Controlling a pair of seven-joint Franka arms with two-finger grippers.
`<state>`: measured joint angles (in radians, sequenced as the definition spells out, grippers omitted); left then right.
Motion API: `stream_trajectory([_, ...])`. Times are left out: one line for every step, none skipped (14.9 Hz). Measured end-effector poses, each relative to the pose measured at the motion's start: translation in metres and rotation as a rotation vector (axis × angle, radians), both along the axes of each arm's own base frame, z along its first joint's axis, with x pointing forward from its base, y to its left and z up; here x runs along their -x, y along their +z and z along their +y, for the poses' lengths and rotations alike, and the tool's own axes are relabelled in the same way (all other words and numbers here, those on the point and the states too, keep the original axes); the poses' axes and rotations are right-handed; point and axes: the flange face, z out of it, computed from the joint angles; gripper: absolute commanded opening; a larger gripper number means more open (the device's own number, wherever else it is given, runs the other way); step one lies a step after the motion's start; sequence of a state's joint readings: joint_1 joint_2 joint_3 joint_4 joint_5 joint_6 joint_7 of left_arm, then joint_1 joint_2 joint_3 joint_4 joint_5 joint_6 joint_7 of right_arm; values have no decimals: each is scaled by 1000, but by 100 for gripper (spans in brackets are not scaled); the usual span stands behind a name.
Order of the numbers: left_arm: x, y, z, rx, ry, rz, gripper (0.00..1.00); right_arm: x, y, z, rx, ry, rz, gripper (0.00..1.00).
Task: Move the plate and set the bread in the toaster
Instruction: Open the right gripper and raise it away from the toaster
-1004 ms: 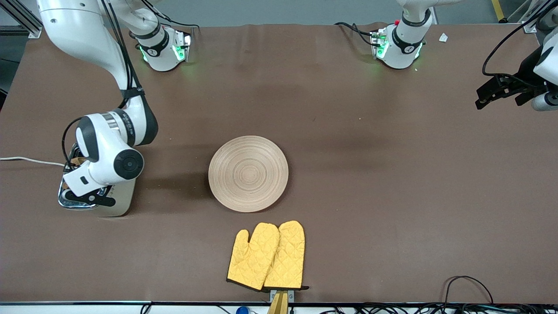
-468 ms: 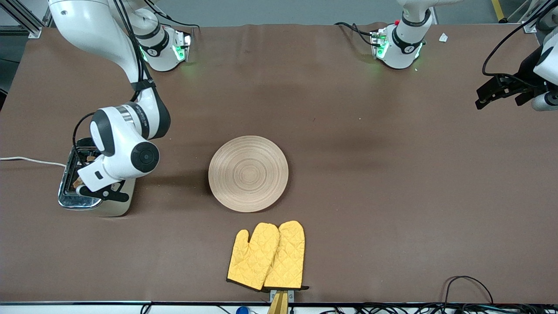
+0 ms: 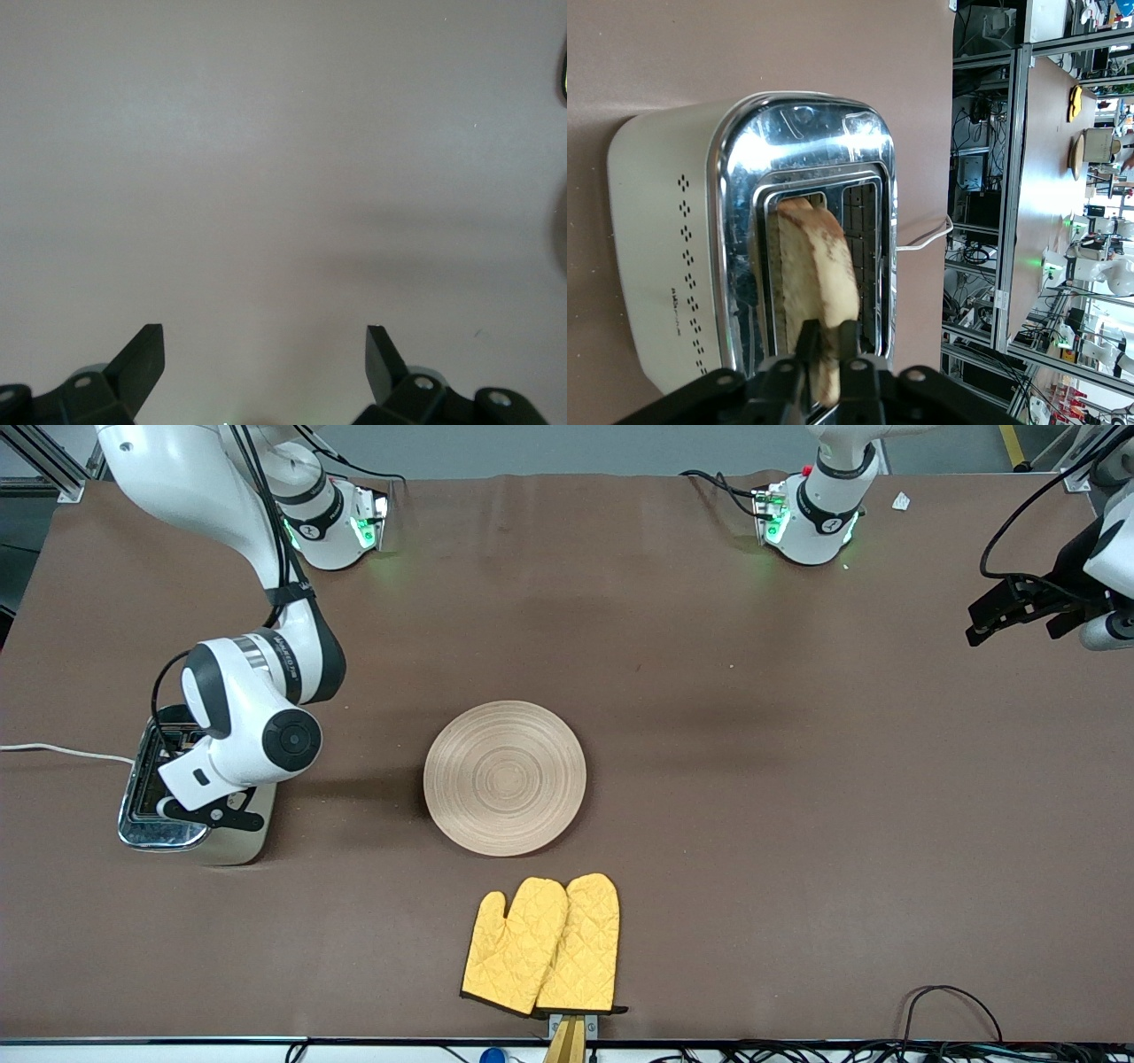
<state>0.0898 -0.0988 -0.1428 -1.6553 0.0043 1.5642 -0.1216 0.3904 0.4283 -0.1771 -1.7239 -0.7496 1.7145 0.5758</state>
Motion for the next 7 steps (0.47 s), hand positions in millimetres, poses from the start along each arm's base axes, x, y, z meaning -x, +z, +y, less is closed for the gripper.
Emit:
stream_trajectory([0,0,0,0,0,0,100,0,3,0,-2,-1,-4,100])
stream_trajectory([0,0,1,0,1,1,100,0,5,-1,-4,-2,-8,100])
stream_trajectory([0,0,1,0,2,1,100,-1,9,-1,-7,-1,-16,100])
stream_trajectory([0,0,2,0,2,2,100,-3,17,-1,-16,-1,-26,100])
stream_trajectory([0,0,2,0,2,2,100,-4,29,-2,-44,-6,-31,100])
stream_trajectory([0,0,2,0,2,2,100,-7,46,-3,-94,-15,-29,100])
stream_trajectory([0,0,2,0,2,2,100,-10,67,-6,-155,-25,-28,100])
